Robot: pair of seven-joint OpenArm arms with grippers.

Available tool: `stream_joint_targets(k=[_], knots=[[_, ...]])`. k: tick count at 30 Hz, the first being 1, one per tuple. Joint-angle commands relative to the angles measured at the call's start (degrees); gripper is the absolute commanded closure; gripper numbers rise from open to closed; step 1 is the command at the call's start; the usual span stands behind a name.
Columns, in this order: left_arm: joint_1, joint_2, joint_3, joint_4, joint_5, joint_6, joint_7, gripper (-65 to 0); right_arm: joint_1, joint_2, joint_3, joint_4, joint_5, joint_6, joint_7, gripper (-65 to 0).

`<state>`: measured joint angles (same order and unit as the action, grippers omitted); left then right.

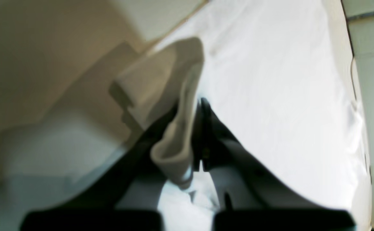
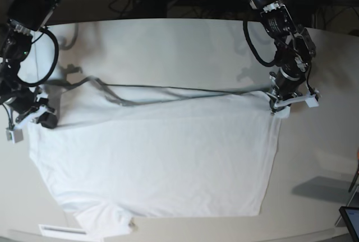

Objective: Fold the T-shirt properly
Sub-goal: 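Stretch the held edge, moving left gripper away from right gripper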

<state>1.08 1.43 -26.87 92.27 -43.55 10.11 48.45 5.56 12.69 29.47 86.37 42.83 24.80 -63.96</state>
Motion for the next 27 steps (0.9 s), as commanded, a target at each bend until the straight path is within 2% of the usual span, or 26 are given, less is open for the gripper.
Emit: stream_joint_targets(k=[1,9,14,23,27], knots=[[-0.69,-0.51,-0.86,0.26,-0.1,-0.31,-0.93,0.0,1.43,1.33,0.2,0.45,0.91,0.13,1.85,-0.3],[-1.39,-0.42,-2.8,-2.38,-0.1,-0.31,-1.11,0.0,3.45,1.6,-0.07,-3.07,0.91,0.13,2.82,-0.3],[-2.0,0.9,-5.35,-2.2,-0.1,-0.31,-0.93,0.0,3.71,1.6,-0.07,-3.51,0.91,0.13,3.79,-0.3],[-3.5,1.07,-5.26,0.26,-0.1,-0.31,-0.84,0.0,4.59,1.69,-0.07,-3.51,0.91,0.13,3.7,-0.3],[-4.47,1.78,-5.61,1.05,-0.1,-0.31,1.53,0.0,5.38,1.69,-0.07,-3.6,0.91,0.13,3.7,-0.3]])
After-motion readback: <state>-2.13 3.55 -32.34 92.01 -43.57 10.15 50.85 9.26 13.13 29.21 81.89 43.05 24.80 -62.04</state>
